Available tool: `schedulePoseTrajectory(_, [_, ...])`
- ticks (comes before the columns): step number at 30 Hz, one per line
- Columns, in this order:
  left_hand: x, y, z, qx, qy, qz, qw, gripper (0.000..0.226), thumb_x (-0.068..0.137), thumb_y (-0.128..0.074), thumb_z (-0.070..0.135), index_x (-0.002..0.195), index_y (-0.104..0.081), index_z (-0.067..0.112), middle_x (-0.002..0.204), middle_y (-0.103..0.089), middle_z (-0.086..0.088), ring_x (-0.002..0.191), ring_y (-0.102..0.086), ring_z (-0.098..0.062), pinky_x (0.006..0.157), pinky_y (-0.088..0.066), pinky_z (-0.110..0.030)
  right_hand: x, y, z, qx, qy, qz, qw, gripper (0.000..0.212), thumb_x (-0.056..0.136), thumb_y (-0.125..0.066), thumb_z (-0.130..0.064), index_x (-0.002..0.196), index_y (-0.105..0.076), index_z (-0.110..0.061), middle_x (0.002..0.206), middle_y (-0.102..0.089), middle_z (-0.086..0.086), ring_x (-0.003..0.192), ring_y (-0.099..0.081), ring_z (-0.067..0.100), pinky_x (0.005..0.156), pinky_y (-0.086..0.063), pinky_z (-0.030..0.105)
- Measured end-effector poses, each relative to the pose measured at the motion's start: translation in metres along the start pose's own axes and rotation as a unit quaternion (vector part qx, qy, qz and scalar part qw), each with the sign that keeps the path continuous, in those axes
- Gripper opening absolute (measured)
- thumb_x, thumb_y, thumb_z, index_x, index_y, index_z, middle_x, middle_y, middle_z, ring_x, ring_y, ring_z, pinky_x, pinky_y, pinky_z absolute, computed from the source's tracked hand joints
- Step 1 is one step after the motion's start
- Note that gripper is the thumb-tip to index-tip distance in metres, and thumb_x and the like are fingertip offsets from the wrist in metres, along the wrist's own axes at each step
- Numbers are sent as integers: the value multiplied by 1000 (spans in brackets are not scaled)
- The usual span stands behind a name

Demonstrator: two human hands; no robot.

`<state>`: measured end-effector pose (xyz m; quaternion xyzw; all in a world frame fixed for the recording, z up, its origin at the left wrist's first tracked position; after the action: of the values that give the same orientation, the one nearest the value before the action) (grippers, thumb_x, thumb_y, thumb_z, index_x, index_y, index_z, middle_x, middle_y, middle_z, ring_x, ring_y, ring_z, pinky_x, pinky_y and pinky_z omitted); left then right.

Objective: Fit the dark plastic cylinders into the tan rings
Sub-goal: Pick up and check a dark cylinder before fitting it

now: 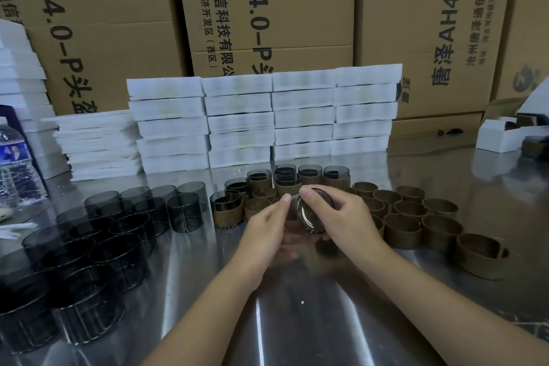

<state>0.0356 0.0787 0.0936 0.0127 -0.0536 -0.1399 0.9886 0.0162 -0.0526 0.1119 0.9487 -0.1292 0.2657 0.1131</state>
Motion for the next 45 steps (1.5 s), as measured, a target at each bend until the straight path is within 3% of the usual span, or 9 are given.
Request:
schedulePoseTrajectory(3, [0,0,3,-13,-33,21,999,36,101,-43,42,136,-52,39,128,-65,4,113,-65,-19,101,-49,-48,-1,-2,-3,-2,-2,-5,1000,17,87,-63,-46,77,-72,-56,80,-73,-22,67,-65,-8,53,-44,6])
schedulePoseTrajectory(6, [-3,-4,5,-43,-55,-5,998,43,93,-53,51,133,-55,37,133,-62,5,124,-58,-19,109,-42,-47,-4,-4,-5,16,-17,-16,1000,26,89,-55,-46,71,-74,-49,68,-72,-17,60,-64,-8,48,-43,6])
schedulePoseTrajectory(9, [-4,-6,4,-57,-66,-34,996,48,75,-78,46,119,-63,36,117,-70,5,113,-65,-16,97,-53,-47,-1,-2,-1,14,-41,-14,999,39,85,-47,-56,78,-76,-30,67,-73,-8,56,-63,-2,46,-44,10])
schedulePoseTrajectory(15, [3,2,-5,-57,-42,40,997,46,82,-76,17,125,-61,22,116,-68,-3,107,-67,-22,84,-59,-34,7,11,7,-109,-66,6,992,40,100,-39,-44,83,-74,-34,58,-66,-8,64,-63,3,63,-44,25])
schedulePoseTrajectory(19, [7,10,-8,-121,-10,86,989,33,84,-74,15,115,-65,13,109,-70,-11,86,-72,-24,70,-59,-29,12,34,9,-370,-53,80,924,28,97,-45,-38,102,-70,-26,103,-67,-5,91,-59,18,75,-46,32])
schedulePoseTrajectory(26, [13,20,-12,-164,11,131,978,38,84,-74,23,118,-62,12,98,-68,-6,72,-72,-22,60,-57,-27,10,16,17,-523,-43,-53,849,36,87,-52,-56,112,-67,-35,118,-55,-5,115,-45,19,96,-31,37])
schedulePoseTrajectory(33, [14,21,-12,-181,5,140,973,34,84,-74,23,114,-63,11,93,-68,-5,71,-71,-22,62,-59,-28,7,7,20,-530,-23,-100,842,27,83,-60,-46,105,-70,-33,113,-60,-10,113,-44,18,92,-26,35])
schedulePoseTrajectory(39, [14,23,-9,-189,-9,150,970,32,86,-73,21,113,-62,9,93,-70,-7,71,-71,-24,67,-61,-30,6,6,7,-433,39,-25,900,12,81,-61,-37,77,-50,-36,79,-56,-15,85,-44,12,80,-19,28])
schedulePoseTrajectory(45, [11,21,-8,-199,8,134,971,37,86,-72,22,117,-60,7,106,-69,-15,69,-71,-22,72,-61,-34,2,6,-1,-362,126,17,923,10,79,-71,-21,81,-61,-23,96,-52,-10,93,-48,13,80,-16,21])
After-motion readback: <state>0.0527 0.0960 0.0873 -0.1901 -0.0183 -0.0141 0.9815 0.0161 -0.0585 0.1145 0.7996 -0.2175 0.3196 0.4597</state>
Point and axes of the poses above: each hand's wrist, its own x-axis towards the middle knuckle, its own y-axis out of the back of the hand, z = x × y, the point moved 4 cm from there along x, towards the middle knuckle
